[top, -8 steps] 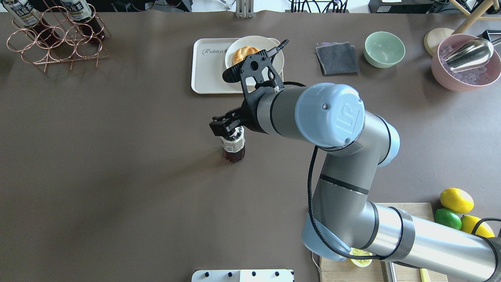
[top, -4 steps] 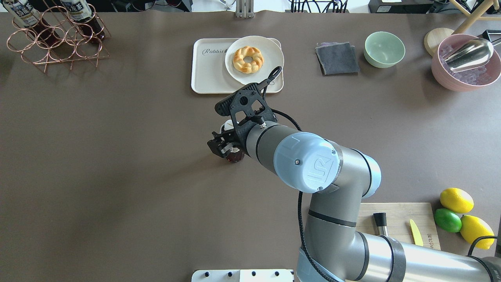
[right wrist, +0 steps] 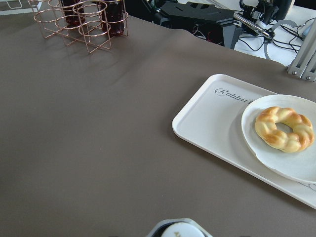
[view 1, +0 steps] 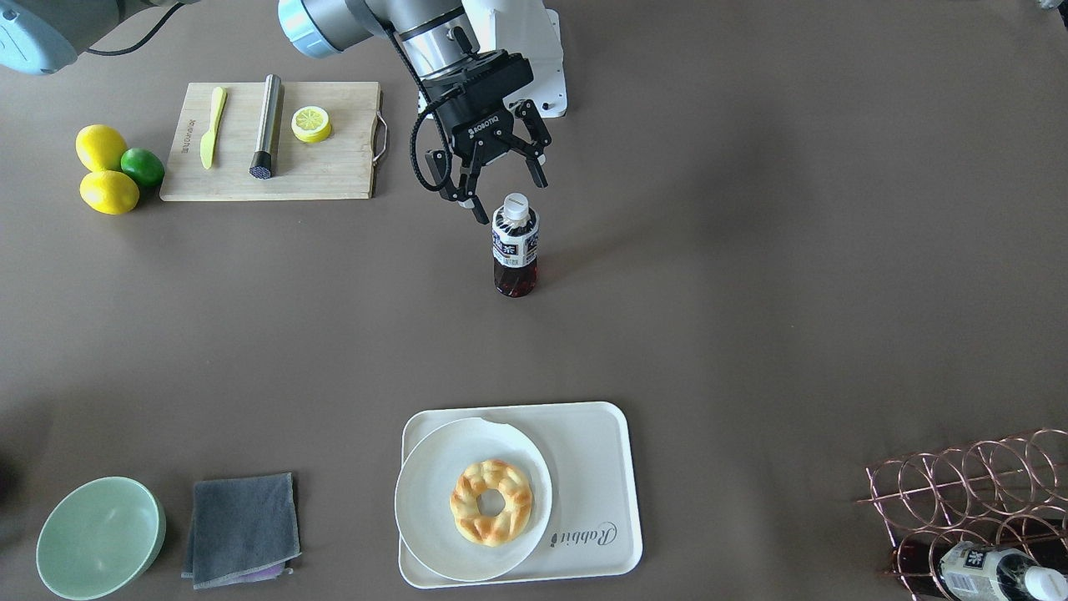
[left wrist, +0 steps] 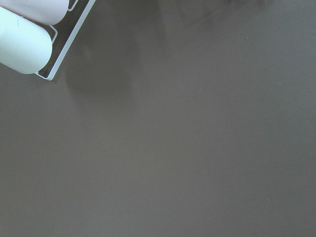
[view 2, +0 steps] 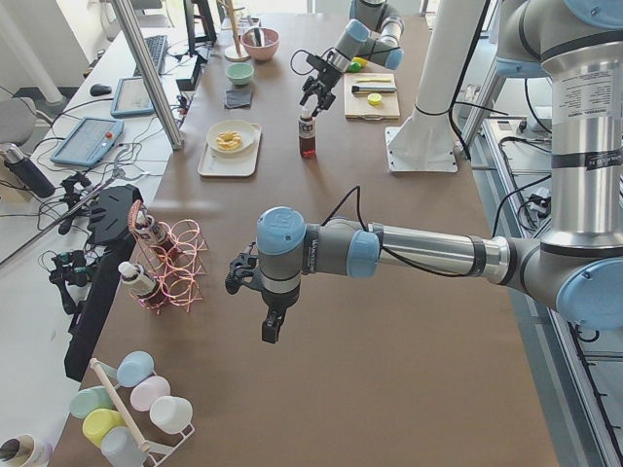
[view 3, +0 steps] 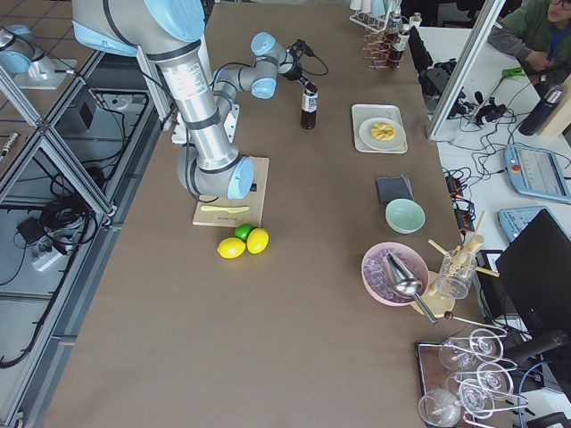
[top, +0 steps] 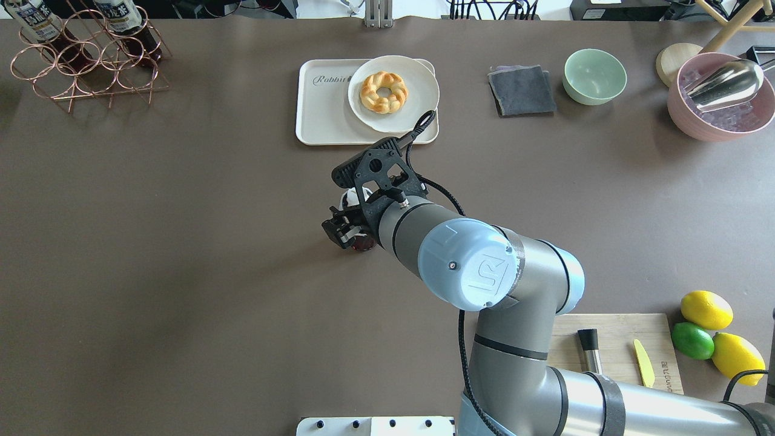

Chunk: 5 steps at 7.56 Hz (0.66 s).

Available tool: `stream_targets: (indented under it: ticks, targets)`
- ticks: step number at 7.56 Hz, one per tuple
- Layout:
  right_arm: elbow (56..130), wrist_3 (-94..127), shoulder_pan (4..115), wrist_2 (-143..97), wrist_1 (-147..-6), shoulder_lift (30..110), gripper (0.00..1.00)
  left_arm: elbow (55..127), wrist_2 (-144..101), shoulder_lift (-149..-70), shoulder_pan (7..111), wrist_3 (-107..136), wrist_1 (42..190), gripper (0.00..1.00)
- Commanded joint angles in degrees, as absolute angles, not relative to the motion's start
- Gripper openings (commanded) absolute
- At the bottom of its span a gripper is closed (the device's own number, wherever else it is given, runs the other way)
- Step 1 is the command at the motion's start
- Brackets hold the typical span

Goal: Place tea on tray
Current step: 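Close the right gripper around the tea bottle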

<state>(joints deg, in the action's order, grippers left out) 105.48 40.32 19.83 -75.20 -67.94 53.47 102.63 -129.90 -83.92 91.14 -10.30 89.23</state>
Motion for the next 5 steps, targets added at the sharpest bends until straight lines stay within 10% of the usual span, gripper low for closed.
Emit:
stream_targets:
  ticks: [1,4,5]
  targets:
    - [105.47,40.34,19.69,-75.15,-67.94,53.52,0.69,102.74,-129.99,-83.85,91.14,-10.37,89.3,1.0]
    - [105.47,40.34,19.69,-75.15,-67.94,53.7,0.65,102.74,-130.08,-83.85,91.14,-10.37,89.3,1.0]
    - [105.47,40.34,19.69,-75.15,-67.94,53.61,0.43,102.83,-130.25,-83.85,91.14,-10.37,89.38,1.0]
